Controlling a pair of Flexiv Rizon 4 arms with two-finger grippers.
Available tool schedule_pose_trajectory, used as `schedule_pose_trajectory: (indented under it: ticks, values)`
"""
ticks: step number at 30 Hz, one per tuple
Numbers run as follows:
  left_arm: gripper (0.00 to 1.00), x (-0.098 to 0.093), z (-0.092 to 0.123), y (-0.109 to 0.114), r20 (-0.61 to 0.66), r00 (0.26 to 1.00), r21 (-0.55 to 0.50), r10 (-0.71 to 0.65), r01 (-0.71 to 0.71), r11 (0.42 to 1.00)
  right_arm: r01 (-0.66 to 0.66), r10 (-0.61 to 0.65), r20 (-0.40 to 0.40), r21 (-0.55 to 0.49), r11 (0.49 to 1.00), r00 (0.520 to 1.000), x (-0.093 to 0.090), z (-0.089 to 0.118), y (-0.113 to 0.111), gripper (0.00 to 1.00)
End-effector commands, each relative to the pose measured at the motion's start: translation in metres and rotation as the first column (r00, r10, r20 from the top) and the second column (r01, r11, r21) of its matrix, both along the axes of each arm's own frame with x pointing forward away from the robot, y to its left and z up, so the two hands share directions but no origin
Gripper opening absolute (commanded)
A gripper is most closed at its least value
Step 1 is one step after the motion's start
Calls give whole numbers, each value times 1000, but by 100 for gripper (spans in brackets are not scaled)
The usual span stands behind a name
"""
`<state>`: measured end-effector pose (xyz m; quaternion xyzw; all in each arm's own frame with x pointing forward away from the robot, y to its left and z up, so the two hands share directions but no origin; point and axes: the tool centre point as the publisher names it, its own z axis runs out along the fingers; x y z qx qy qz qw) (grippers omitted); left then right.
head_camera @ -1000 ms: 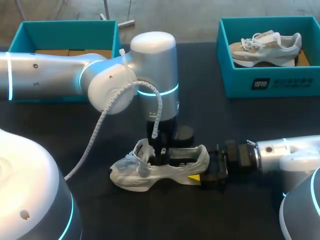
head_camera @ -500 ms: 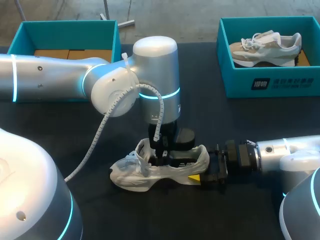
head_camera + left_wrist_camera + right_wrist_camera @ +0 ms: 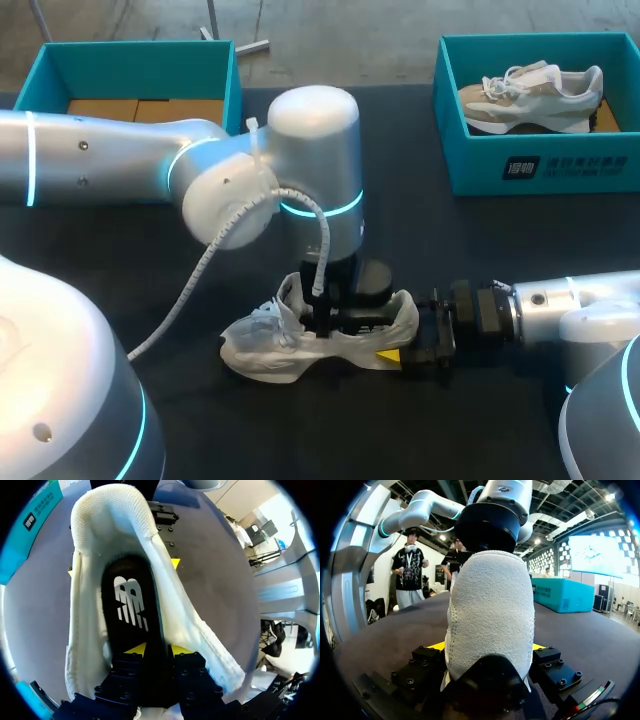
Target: Take the shoe out of the shoebox, open the shoe tongue, remove and reinsert the insole, then place the shoe into the shoebox
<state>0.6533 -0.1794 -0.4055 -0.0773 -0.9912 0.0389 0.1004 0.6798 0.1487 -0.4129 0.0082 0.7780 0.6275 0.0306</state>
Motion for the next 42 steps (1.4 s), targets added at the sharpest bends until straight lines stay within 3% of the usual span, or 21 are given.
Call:
schedule_pose_trajectory:
  ticks: [1, 5, 13, 22, 29, 42]
  values:
    - [27, -5, -3, 1, 53, 999, 6, 4, -4, 1000, 1, -1, 0, -5, 1000, 1000, 0, 0, 3, 0]
    - [28, -3, -9, 1, 103, 994, 14, 17, -18, 1000, 1, -1, 0, -5, 1000, 1000, 0, 0, 3, 0]
    - [21, 12, -13, -1, 209, 977, 50, 43, -55, 997, 1, -1, 0, -5, 1000, 1000, 0, 0, 3, 0]
    - [0, 27, -16, 1, 257, 964, 67, 72, -93, 993, 1, -1, 0, -5, 1000, 1000, 0, 0, 3, 0]
    - [0, 30, -13, 7, 225, 970, 41, 95, -107, 993, 1, -1, 0, -5, 1000, 1000, 0, 0, 3, 0]
    - [0, 26, 19, 10, 42, 992, -130, 119, -112, 985, 1, -1, 0, -5, 1000, 1000, 0, 0, 3, 0]
